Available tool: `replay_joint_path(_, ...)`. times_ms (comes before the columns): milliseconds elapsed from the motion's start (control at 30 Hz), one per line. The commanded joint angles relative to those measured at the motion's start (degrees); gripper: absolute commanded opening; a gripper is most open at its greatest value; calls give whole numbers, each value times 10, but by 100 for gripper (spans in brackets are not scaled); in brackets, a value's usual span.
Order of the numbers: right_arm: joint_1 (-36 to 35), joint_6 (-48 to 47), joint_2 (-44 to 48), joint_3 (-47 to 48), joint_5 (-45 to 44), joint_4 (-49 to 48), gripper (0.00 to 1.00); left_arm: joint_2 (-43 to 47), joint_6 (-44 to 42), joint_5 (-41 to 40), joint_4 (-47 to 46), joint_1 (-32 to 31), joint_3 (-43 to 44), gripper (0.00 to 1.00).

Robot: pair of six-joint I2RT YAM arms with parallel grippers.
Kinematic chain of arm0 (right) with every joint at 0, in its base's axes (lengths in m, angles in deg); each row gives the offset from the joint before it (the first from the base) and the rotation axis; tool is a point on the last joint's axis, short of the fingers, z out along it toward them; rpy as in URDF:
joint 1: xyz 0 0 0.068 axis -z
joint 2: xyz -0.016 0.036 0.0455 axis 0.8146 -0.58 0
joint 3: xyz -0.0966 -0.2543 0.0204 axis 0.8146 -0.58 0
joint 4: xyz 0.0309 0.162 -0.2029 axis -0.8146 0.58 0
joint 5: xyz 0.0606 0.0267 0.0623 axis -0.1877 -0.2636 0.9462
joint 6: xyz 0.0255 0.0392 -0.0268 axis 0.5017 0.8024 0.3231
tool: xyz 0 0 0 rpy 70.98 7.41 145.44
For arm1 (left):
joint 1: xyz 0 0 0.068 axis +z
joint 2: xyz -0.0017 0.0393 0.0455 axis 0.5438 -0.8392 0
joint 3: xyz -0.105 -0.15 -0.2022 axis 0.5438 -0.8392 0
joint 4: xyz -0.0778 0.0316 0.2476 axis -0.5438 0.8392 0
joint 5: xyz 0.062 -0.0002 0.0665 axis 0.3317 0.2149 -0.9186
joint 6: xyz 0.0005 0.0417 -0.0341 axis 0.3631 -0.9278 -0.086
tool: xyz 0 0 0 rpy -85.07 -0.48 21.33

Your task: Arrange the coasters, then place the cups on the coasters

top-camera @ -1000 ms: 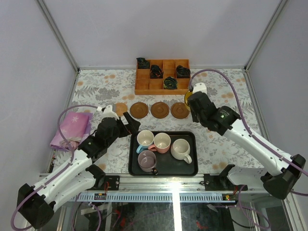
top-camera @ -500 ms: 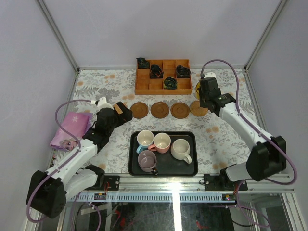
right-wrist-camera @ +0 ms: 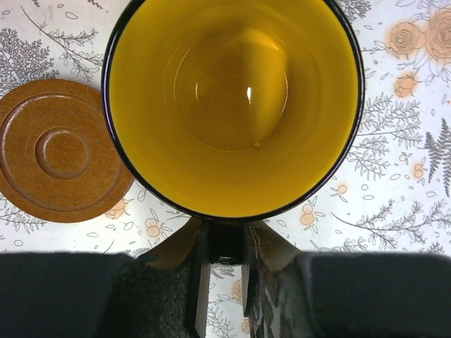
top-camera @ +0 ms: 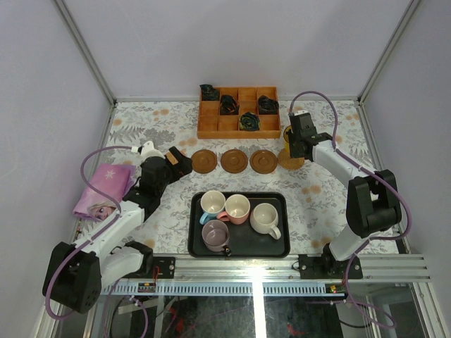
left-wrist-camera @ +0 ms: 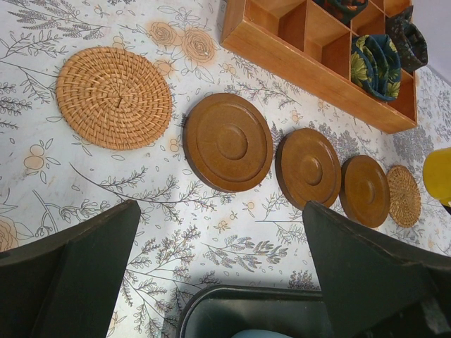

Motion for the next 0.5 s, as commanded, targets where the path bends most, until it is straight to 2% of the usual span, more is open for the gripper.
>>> replay_joint_path(0, 2, -10, 8, 27, 14, -74, 0, -4, -5, -22, -32, 5, -2, 100)
replay_joint_path(467, 25, 38, 65, -36, 76, -36, 0, -38, 5, 16, -6, 5, 19, 100)
